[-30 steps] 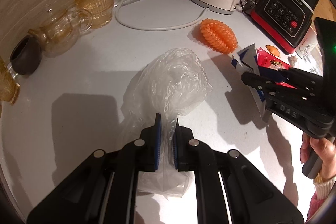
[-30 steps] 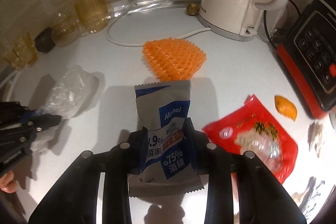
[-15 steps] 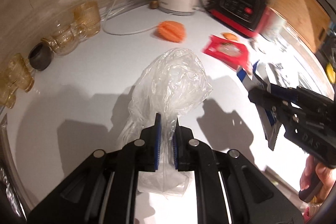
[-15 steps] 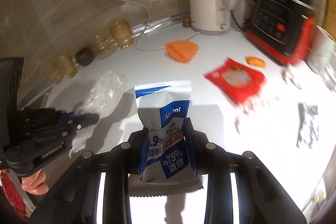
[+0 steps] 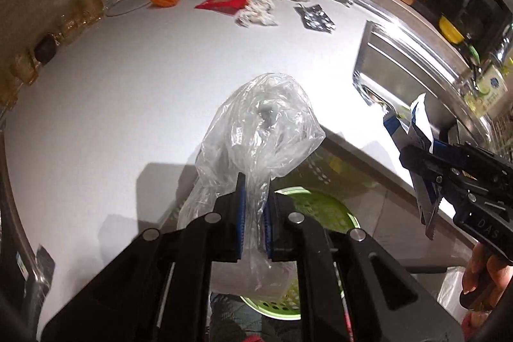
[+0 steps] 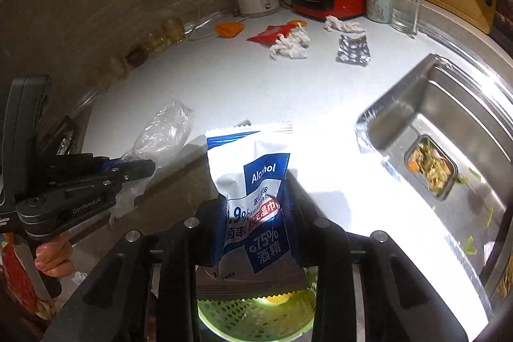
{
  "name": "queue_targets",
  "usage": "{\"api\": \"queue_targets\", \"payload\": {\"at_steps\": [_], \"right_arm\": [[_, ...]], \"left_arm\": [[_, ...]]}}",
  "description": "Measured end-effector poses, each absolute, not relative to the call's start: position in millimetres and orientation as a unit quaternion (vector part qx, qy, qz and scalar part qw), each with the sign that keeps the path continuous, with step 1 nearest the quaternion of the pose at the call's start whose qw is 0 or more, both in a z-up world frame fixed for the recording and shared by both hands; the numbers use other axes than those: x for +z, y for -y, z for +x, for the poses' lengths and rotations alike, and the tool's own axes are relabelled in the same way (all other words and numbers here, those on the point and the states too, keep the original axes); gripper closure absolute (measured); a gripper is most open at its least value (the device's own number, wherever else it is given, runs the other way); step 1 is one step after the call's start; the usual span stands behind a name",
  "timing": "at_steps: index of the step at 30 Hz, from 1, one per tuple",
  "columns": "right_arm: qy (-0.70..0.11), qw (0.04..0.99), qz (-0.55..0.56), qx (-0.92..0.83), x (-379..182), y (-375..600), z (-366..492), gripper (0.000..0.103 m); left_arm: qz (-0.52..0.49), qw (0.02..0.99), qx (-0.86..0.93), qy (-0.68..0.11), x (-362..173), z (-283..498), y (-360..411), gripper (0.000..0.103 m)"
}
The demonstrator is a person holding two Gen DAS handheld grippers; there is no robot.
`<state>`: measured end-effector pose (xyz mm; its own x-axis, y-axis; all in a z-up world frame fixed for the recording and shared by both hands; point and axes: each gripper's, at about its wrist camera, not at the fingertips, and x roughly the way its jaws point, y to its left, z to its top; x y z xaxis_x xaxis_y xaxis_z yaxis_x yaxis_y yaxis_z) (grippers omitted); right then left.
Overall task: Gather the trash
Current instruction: 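Drop the plastic bag into the green basket with the left gripper while the right carries the wipe packet, then lower the alcohol wipe packet over the basket and open the right gripper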
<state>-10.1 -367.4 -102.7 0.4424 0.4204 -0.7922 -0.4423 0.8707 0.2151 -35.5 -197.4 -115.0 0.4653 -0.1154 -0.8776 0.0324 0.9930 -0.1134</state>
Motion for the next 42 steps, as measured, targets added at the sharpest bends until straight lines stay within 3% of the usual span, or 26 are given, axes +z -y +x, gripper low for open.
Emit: {"api": "queue_targets", "payload": {"at_steps": [7, 16, 19, 21, 24, 27, 34, 42], "right_arm": [[-0.454, 0.855, -0.007, 0.251, -99, 417, -75, 0.071], [-0.443, 0.859, -0.008, 0.256, -96, 436, -94, 0.069], [-0.448, 0.855, -0.008, 0.26, -99, 437, -96, 0.069], [-0.451, 0.853, -0.01, 0.264, -102, 434, -95, 0.069], [-0.455, 0.849, -0.016, 0.269, -106, 431, -94, 0.069], [-0.455, 0.847, -0.019, 0.273, -107, 427, -94, 0.068], [-0.453, 0.849, -0.02, 0.272, -106, 427, -94, 0.068], [-0.469, 0.842, -0.037, 0.265, -125, 416, -92, 0.066]], "left_arm": [[-0.021, 0.846, -0.06, -0.53, -129, -94, 251, 0.093], [-0.011, 0.834, -0.055, -0.549, -157, -107, 279, 0.093], [-0.021, 0.819, -0.057, -0.571, -176, -106, 280, 0.081], [-0.018, 0.817, -0.048, -0.574, -182, -108, 280, 0.056], [-0.016, 0.825, -0.044, -0.564, -180, -113, 280, 0.036], [-0.019, 0.83, -0.044, -0.556, -173, -114, 277, 0.029], [-0.019, 0.841, -0.036, -0.54, -156, -114, 268, 0.025], [-0.021, 0.861, -0.01, -0.509, -123, -117, 246, 0.015]]}}
